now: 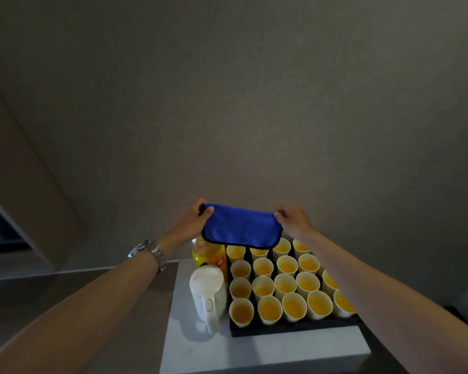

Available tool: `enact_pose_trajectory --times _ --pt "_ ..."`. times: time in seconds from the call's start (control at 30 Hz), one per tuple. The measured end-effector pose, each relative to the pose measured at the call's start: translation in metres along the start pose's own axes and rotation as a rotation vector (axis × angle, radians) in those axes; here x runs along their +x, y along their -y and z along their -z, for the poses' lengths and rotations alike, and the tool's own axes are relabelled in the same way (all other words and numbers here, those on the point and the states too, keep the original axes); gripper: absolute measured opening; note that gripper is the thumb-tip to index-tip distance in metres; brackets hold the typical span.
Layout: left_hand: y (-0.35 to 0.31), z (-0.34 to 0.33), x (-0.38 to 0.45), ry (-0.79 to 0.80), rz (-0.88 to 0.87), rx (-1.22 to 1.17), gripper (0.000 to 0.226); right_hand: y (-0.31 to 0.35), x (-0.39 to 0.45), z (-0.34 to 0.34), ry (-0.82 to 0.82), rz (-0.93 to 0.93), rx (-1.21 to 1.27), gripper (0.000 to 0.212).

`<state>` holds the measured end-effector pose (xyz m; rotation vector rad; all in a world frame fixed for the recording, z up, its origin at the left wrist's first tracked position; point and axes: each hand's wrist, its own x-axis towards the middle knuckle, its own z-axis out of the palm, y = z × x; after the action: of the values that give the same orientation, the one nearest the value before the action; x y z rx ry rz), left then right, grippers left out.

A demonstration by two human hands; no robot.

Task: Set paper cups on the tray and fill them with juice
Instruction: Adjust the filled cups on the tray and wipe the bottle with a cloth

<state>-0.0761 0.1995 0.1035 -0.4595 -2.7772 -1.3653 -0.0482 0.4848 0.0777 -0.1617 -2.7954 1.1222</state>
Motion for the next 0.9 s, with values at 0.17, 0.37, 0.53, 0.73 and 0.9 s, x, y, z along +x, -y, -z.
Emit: enact_pose_trajectory --times 0.17,0.37,0.53,0.73,0.9 --pt "-0.026 -0.012 0.001 -0.127 -0.274 0.1 0.013 0.007 0.006 -0.013 0.166 -0.07 -0.107 0.021" --pt "-0.037 -0.017 0.01 0.101 -0.415 0.146 0.015 0.045 -0.012 -0.017 0.51 0.185 0.135 0.079" --pt "-0.028 -0.018 0.011 0.141 -0.422 0.128 0.016 0.058 -0.018 -0.021 0.619 0.169 0.312 0.045" --pt "-0.012 -0.016 0.007 0.047 -0.071 -0.054 0.013 0.054 -0.029 -0.017 0.682 -0.058 0.549 0.046" --pt "-0.014 -0.023 -0.01 0.24 0.391 -0.287 0.048 0.057 -0.025 -0.019 0.482 -0.275 0.769 0.027"
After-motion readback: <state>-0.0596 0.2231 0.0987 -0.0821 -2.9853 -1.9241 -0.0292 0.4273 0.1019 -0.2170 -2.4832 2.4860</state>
